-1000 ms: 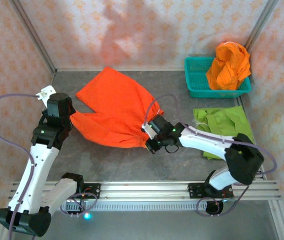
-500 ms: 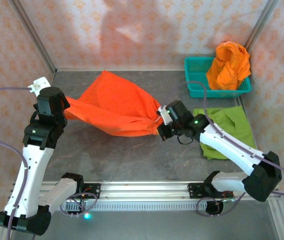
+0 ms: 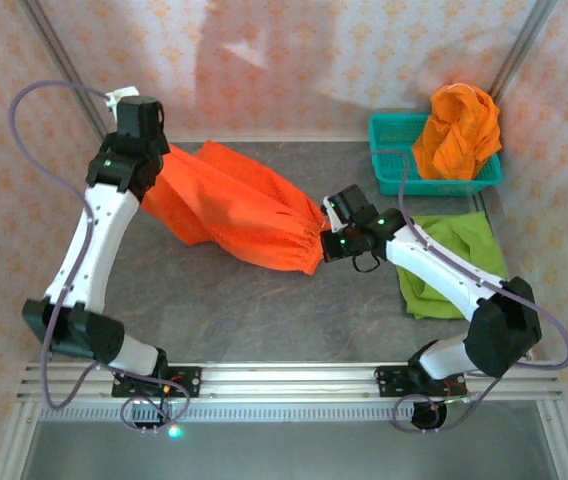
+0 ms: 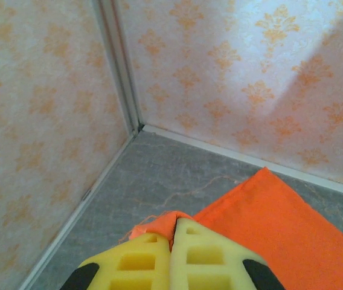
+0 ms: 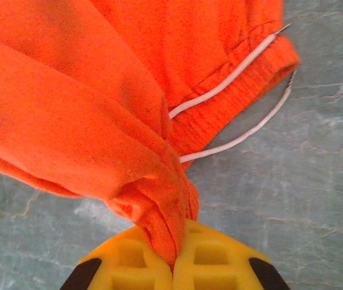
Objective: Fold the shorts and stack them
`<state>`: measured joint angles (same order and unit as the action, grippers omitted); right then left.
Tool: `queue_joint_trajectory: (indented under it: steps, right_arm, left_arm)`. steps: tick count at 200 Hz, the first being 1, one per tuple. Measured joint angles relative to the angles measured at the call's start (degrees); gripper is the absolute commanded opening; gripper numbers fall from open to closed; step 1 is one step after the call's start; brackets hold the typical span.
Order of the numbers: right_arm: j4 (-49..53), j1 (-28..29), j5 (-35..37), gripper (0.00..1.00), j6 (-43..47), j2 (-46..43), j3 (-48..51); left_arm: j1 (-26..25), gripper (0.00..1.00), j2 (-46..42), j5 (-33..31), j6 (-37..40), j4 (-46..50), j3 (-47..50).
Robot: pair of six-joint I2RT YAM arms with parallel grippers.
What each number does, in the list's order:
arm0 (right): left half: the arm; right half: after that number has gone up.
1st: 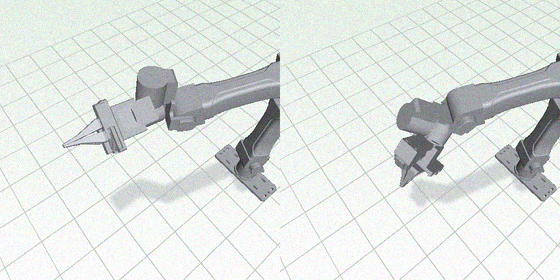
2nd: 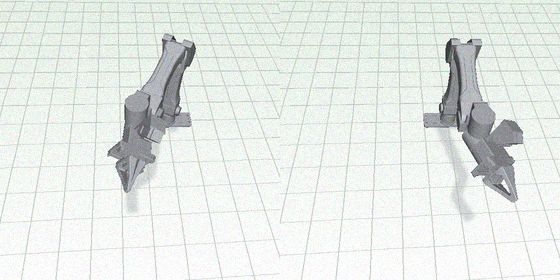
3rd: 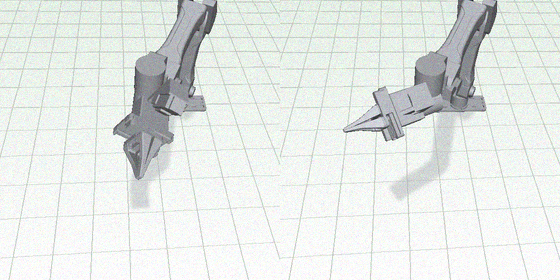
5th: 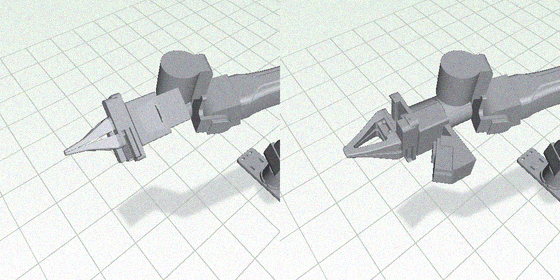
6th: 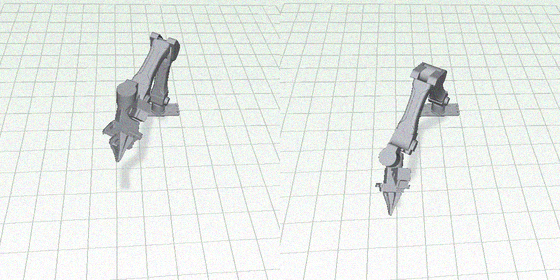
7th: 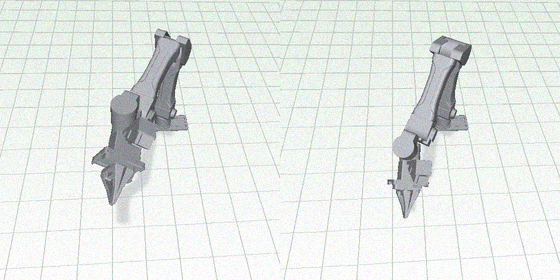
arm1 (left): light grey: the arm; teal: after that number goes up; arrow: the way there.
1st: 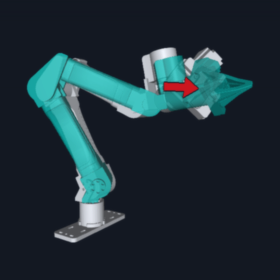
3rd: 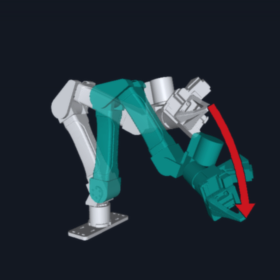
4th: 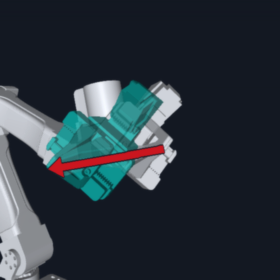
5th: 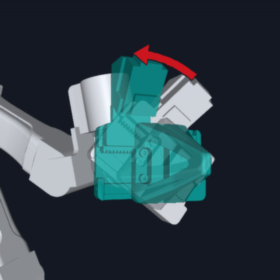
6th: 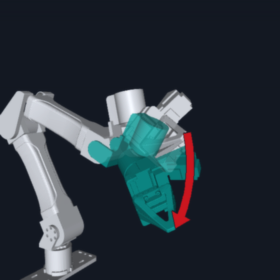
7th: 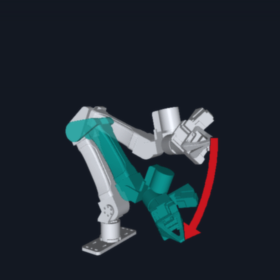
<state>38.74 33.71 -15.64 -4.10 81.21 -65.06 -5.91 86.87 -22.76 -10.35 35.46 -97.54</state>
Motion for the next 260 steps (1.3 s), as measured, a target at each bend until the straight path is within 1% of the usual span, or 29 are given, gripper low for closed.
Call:
queue_joint_trajectory:
  steps: [27, 74, 102, 109, 119, 132, 141, 150, 161, 169, 177, 187, 193, 197, 213, 222, 235, 245, 260]
  right_arm:
    - [-0.46, -2.32, 0.2, 0.0, -0.72, 2.05, -1.64]
    - [-0.9, -3.37, 1.27, 0.0, -1.27, 7.76, -2.73]
    - [-1.14, -5.2, 1.31, 0.02, -1.64, 10.32, -3.89]
    - [-1.18, -5.7, 1.31, 0.04, -1.79, 10.93, -4.26]
    - [-1.29, -6.4, 1.29, 0.08, -2.05, 11.8, -4.76]
    - [-1.29, -7.39, 1.29, 0.15, -2.75, 13.33, -5.95]
    - [-1.25, -8.11, 1.31, 0.25, -2.95, 14.64, -6.97]
    - [-1.27, -9.05, 1.33, 0.36, -4.22, 16.37, -8.35]
    - [-0.98, -10.54, 1.4, 0.47, -4.61, 18.62, -10.49]
    - [-1.01, -11.78, 1.4, 0.53, -5.6, 20.02, -11.98]
    - [-1.03, -13.22, 1.27, 0.57, -6.75, 21.05, -13.22]
    - [-1.07, -15.3, 1.01, 0.62, -7.76, 21.44, -14.21]
    - [-1.11, -16.31, 0.55, 0.68, -8.79, 21.38, -14.43]
    - [-1.27, -17.03, 0.15, 0.7, -9.4, 21.14, -14.45]
    - [-3.65, -18.67, -2.95, 0.79, -12.55, 19.34, -13.29]
    - [-5.9, -18.43, -5.57, 0.81, -14.25, 17.62, -11.58]
    - [-8.85, -16.24, -9.38, 0.82, -17.46, 15.32, -9.92]
    - [-10.91, -13.03, -11.89, 0.83, -19.43, 14.71, -9.88]
    - [-13.49, -6.71, -14.45, 0.85, -21.53, 15.21, -10.73]
  left_arm:
    - [0.0, 0.0, 8.22, 0.35, 0.59, 0.42, -6.93]
    - [0.02, 0.0, 20.5, 1.38, 0.85, 2.69, -15.82]
    - [0.04, 0.0, 28.39, 1.36, 0.9, 5.51, -22.47]
    - [0.04, 0.05, 30.23, 1.33, 0.9, 6.1, -24.04]
    - [0.04, 0.15, 32.94, 1.38, 0.98, 7.26, -26.45]
    - [0.07, 0.35, 35.95, 1.49, 1.46, 8.5, -29.4]
    - [0.26, 0.5, 38.01, 1.84, 1.03, 9.38, -31.91]
    - [0.44, 0.61, 39.95, 2.54, 1.05, 10.45, -34.64]
    - [1.03, 0.73, 41.77, 3.43, 0.37, 11.8, -37.75]
    - [1.53, 0.8, 42.1, 4.52, -0.15, 12.5, -39.01]
    - [2.08, 0.83, 41.97, 5.46, -0.5, 13.07, -39.36]
    - [3.04, 0.89, 40.46, 7.13, -1.01, 13.09, -38.53]
    - [3.61, 0.94, 38.77, 8.39, -1.25, 12.87, -36.92]
    - [4.04, 0.99, 37.16, 9.44, -1.73, 12.61, -34.97]
    - [5.6, 1.0, 27.91, 13.6, -3.15, 10.19, -24.17]
    - [6.4, 1.0, 21.44, 16.06, -4.2, 8.37, -16.96]
    - [7.04, 1.0, 12.31, 19.63, -6.01, 5.18, -7.93]
    - [7.04, 1.0, 6.93, 22.32, -7.41, 2.51, -2.71]
    - [7.04, 1.0, 3.34, 25.79, -9.4, -1.29, 2.51]
